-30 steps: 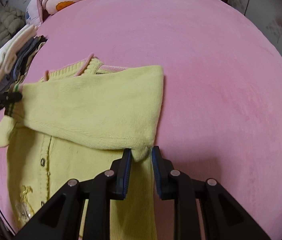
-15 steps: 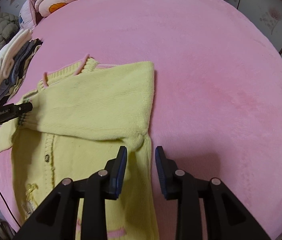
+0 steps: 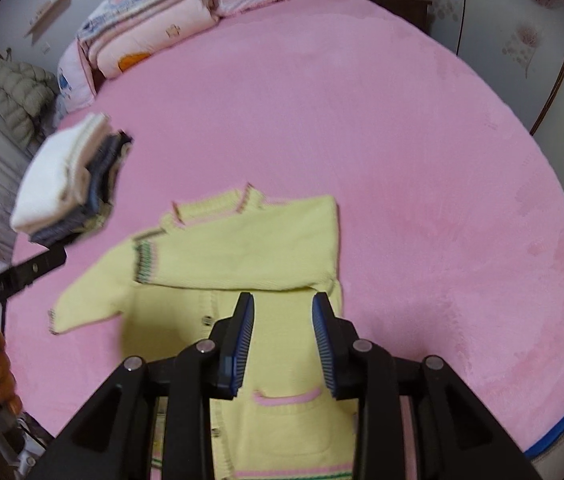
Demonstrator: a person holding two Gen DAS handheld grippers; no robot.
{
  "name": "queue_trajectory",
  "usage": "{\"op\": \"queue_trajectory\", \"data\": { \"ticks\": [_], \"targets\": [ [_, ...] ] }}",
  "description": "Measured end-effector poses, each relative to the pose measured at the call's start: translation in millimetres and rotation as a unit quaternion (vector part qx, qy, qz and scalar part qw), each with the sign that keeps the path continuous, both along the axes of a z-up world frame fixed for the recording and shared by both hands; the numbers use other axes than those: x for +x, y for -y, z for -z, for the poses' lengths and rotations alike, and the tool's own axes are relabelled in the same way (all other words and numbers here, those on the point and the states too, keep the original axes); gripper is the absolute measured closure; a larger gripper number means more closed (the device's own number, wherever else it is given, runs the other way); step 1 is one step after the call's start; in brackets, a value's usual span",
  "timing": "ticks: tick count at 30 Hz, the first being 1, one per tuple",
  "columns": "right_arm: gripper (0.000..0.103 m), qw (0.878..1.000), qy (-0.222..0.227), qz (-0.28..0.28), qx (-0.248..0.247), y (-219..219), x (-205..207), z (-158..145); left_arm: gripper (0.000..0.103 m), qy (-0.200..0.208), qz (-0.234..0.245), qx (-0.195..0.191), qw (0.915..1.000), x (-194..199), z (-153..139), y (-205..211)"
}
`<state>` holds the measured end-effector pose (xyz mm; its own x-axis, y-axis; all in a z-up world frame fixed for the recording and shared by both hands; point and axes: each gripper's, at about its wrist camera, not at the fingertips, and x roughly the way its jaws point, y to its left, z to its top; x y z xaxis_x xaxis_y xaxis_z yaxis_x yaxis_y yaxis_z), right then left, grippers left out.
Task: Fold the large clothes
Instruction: 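Open the right gripper and release the sleeve on the body, then grasp the other sleeve cuff with the left gripper and lift it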
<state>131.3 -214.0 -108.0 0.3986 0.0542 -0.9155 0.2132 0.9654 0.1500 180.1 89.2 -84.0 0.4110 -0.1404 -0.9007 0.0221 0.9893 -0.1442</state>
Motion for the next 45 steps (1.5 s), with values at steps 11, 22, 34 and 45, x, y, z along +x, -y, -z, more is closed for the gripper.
{"op": "queue_trajectory", "data": {
  "ticks": [11,22,34,45],
  "targets": [
    [0.073,0.999,0.044,-0.02,-0.007,-51,-13,-76,0.017,0.036,0.002,-0.015,0.9992,-42,-64,-43],
    [0.073,0.993,0.045,-0.105,-0.021,-142,2,-81,0.014,0.04,-0.096,-0.047,0.9935,-75,-45,-137],
    [0.073,0.982,0.027,-0.184,-0.005,-232,46,-28,0.014,0.013,-0.266,-0.094,0.9593,-98,51,-253],
    [0.073,0.971,-0.01,-0.237,0.006,-284,72,37,0.021,-0.014,-0.393,-0.211,0.8948,-105,166,-315]
  ]
}}
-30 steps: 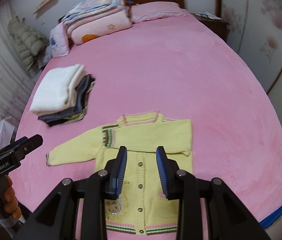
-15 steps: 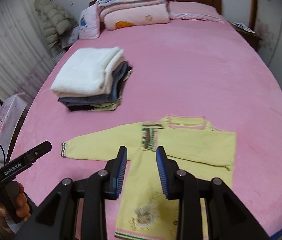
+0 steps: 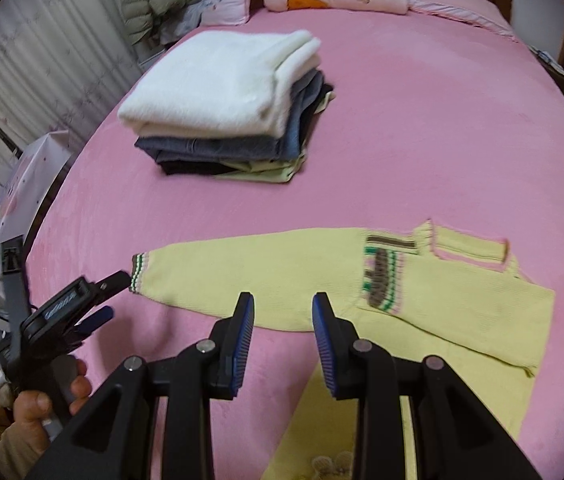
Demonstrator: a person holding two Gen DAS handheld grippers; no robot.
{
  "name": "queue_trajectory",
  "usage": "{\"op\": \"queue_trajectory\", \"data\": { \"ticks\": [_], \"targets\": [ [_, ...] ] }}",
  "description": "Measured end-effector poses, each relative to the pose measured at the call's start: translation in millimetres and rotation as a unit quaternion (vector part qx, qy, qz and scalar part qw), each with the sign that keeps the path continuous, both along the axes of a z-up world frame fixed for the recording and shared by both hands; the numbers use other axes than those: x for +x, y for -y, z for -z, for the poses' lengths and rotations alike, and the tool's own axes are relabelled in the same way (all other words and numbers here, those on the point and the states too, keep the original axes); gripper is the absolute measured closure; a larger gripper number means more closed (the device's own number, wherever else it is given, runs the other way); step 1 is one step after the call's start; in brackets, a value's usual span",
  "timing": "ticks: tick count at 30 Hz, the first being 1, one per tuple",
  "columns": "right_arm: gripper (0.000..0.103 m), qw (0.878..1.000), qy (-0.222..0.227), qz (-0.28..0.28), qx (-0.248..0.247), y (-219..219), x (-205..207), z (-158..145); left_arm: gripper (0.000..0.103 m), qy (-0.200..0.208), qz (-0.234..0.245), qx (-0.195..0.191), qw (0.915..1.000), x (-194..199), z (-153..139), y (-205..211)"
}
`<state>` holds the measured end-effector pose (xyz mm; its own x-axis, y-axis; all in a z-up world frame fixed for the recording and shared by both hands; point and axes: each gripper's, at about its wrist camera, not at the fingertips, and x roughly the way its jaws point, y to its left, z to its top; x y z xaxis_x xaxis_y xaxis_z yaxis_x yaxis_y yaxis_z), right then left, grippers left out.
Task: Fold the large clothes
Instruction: 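Grasp the other sleeve cuff with the left gripper and lift it, then fold the held sleeve across the body with the left gripper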
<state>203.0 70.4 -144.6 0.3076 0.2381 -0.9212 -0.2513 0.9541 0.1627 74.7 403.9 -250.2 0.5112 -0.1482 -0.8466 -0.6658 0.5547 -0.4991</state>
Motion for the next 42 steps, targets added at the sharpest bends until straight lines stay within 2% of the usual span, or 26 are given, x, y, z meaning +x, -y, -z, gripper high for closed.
{"op": "queue_trajectory", "data": {
  "ticks": [4,6,11,13,16,17,18,20,22,24,27,29,31,35,38,42],
  "targets": [
    [0.073,1.0,-0.015,-0.003,0.006,-5,-1,16,0.028,0.004,-0.023,-0.044,0.9988,3,34,-4],
    [0.073,1.0,-0.023,-0.006,0.007,-7,-3,24,0.036,0.003,-0.023,-0.057,0.9981,8,47,-2],
    [0.073,0.999,-0.038,-0.006,0.008,-6,-6,39,0.038,0.003,-0.023,-0.046,0.9987,23,59,3],
    [0.073,0.999,-0.042,-0.001,0.011,-4,-5,43,0.042,0.003,-0.021,-0.041,0.9989,32,60,4],
    [0.073,0.999,-0.049,0.01,0.013,0,-3,50,0.069,-0.008,-0.019,-0.024,0.9995,44,62,3],
    [0.073,0.999,-0.05,0.013,0.013,2,-2,52,0.085,-0.013,-0.019,-0.021,0.9995,47,64,1],
    [0.073,0.998,-0.052,0.016,0.014,3,-1,53,0.092,-0.014,-0.02,-0.022,0.9995,48,64,0],
    [0.073,0.998,-0.055,0.02,0.015,6,0,55,0.094,-0.014,-0.017,-0.013,0.9997,51,59,2],
    [0.073,0.998,-0.056,0.024,0.015,10,-1,55,0.095,-0.015,0.003,0.021,0.9997,57,44,13],
    [0.073,0.998,-0.056,0.031,0.016,16,-1,53,0.095,-0.001,0.024,0.039,0.999,65,24,27],
    [0.073,0.997,-0.054,0.047,0.018,32,-3,49,0.095,0.037,0.081,0.057,0.9944,81,-15,63],
    [0.073,0.997,-0.051,0.063,0.019,46,-4,45,0.095,0.063,0.141,0.066,0.9858,94,-42,102],
    [0.073,0.995,-0.046,0.083,0.019,63,-7,40,0.095,0.084,0.203,0.065,0.9734,102,-62,143],
    [0.073,0.991,-0.037,0.125,0.014,106,-13,32,0.095,0.116,0.329,0.044,0.9362,116,-83,239],
    [0.073,0.986,-0.031,0.162,0.0,145,-19,29,0.095,0.127,0.375,0.03,0.9178,132,-85,295],
    [0.073,0.978,-0.036,0.206,-0.018,195,-31,33,0.094,0.129,0.402,0.026,0.906,158,-79,350]
  ]
}}
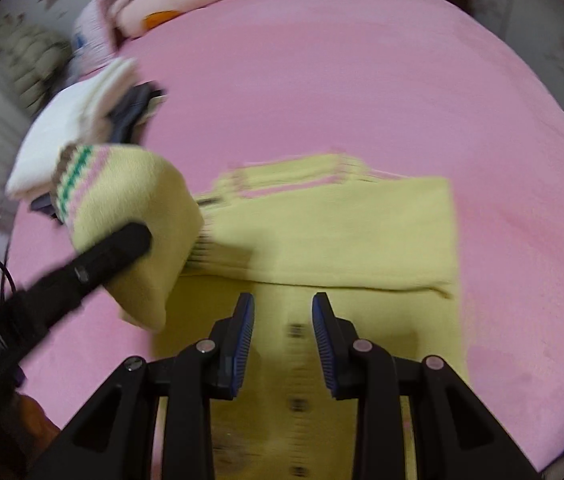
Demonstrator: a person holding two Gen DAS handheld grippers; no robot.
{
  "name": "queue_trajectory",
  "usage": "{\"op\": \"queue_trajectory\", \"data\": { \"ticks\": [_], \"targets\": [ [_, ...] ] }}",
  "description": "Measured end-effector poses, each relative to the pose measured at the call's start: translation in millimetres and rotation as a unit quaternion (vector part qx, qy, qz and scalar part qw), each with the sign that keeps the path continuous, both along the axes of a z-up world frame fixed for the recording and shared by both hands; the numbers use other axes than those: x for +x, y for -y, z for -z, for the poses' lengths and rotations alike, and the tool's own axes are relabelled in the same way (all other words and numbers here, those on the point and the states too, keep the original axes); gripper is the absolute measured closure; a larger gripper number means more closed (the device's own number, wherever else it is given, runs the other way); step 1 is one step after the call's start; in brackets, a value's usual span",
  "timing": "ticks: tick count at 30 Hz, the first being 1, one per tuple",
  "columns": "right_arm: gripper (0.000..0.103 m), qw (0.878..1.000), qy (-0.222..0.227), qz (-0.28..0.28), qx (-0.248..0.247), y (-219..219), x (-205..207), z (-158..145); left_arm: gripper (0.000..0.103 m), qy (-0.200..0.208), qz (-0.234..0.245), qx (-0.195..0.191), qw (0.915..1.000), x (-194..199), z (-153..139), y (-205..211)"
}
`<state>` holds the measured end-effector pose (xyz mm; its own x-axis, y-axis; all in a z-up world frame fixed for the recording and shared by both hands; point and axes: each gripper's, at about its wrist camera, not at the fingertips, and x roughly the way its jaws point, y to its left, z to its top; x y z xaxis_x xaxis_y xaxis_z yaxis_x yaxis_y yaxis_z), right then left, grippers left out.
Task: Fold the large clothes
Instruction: 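Fold the held sleeve across the body with the left gripper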
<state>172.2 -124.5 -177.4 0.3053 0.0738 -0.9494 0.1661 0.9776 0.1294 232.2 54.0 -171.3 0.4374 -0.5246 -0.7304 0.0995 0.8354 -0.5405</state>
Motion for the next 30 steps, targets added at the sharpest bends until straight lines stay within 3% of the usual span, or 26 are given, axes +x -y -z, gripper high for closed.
{"op": "queue_trajectory", "data": {
  "ticks": [2,6,11,15,21,30],
  "targets": [
    [0.073,1.0,-0.007,0.02,-0.01,26,-5,6,0.093,-0.009,0.017,0.006,0.9998,3,8,20],
    [0.073,0.998,-0.02,0.049,-0.017,62,-11,18,0.053,-0.059,0.032,0.008,0.9977,6,39,42],
    [0.073,0.998,-0.02,0.062,0.005,83,-8,27,0.049,-0.087,-0.001,0.023,0.996,-16,47,27],
    [0.073,0.999,-0.016,0.046,0.019,82,-1,31,0.036,-0.087,-0.046,0.061,0.9933,-35,45,-6],
    [0.073,0.998,-0.024,0.042,0.032,87,9,44,0.035,-0.093,-0.1,0.154,0.9786,-35,57,-70],
    [0.073,0.998,-0.036,0.024,0.047,93,28,70,0.035,-0.103,-0.131,0.192,0.967,-13,87,-89]
  ]
}}
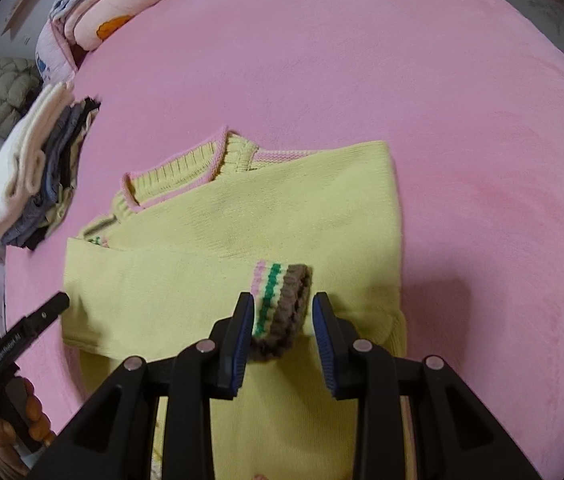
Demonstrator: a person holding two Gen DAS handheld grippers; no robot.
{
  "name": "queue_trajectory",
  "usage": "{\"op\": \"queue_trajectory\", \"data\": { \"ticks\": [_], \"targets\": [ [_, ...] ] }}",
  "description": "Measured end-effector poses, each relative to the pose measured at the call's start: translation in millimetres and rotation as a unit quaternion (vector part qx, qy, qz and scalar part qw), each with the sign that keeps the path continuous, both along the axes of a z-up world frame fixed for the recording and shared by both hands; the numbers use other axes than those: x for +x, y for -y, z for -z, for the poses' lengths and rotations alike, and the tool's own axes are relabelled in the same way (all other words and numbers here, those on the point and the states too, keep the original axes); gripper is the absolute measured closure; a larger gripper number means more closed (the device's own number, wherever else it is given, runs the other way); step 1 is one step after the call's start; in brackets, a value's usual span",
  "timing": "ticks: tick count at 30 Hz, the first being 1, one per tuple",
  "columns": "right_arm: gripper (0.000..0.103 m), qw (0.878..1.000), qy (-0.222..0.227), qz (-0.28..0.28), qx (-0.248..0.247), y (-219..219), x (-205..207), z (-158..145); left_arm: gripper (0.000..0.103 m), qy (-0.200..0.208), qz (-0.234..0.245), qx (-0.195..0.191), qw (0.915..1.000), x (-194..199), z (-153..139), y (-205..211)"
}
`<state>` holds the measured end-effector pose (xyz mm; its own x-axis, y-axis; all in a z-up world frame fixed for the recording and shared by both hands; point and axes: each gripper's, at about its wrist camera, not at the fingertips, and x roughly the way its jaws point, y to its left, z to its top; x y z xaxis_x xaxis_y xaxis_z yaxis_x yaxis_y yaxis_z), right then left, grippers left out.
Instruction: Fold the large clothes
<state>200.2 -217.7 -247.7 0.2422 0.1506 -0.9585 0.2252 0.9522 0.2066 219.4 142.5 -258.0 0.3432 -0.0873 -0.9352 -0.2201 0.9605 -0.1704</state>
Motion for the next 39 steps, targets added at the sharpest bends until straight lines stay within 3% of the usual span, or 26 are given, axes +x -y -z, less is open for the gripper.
{"op": "queue_trajectory", "data": {
  "ticks": [4,5,6,9,13,17,22,26,32,39],
  "targets": [
    [0.073,1.0,-0.008,-0.019,-0.005,-5,4,11,0.035,-0.003,-0.005,-0.004,1.0,8,7,9],
    [0.075,1.0,-0.004,-0.023,-0.006,-6,4,11,0.035,-0.003,-0.005,-0.005,1.0,8,9,11],
    [0.09,0.999,0.001,-0.032,-0.007,-8,3,10,0.035,-0.004,-0.005,-0.006,1.0,8,10,13],
    [0.095,0.999,0.017,-0.051,0.005,-10,-1,0,0.035,-0.003,-0.004,-0.006,1.0,8,12,17],
    [0.095,0.995,0.078,-0.067,-0.014,-7,-4,-33,0.035,0.004,0.0,-0.002,1.0,7,14,20],
    [0.095,0.99,0.11,-0.077,-0.043,-1,5,-48,0.035,0.007,0.003,0.008,0.9999,8,16,27],
    [0.093,0.99,0.091,-0.087,-0.059,9,24,-27,0.035,0.011,0.001,0.023,0.9997,10,23,29],
    [0.088,0.99,0.047,-0.073,-0.111,15,28,-6,0.033,0.009,-0.004,0.027,0.9996,14,28,27],
    [0.088,0.992,0.086,-0.029,-0.083,32,10,-36,0.033,0.013,0.014,0.037,0.9991,14,7,28],
    [0.088,0.991,0.105,-0.067,-0.042,-8,-3,-47,0.025,0.041,0.026,0.031,0.9984,3,-20,42]
  ]
}}
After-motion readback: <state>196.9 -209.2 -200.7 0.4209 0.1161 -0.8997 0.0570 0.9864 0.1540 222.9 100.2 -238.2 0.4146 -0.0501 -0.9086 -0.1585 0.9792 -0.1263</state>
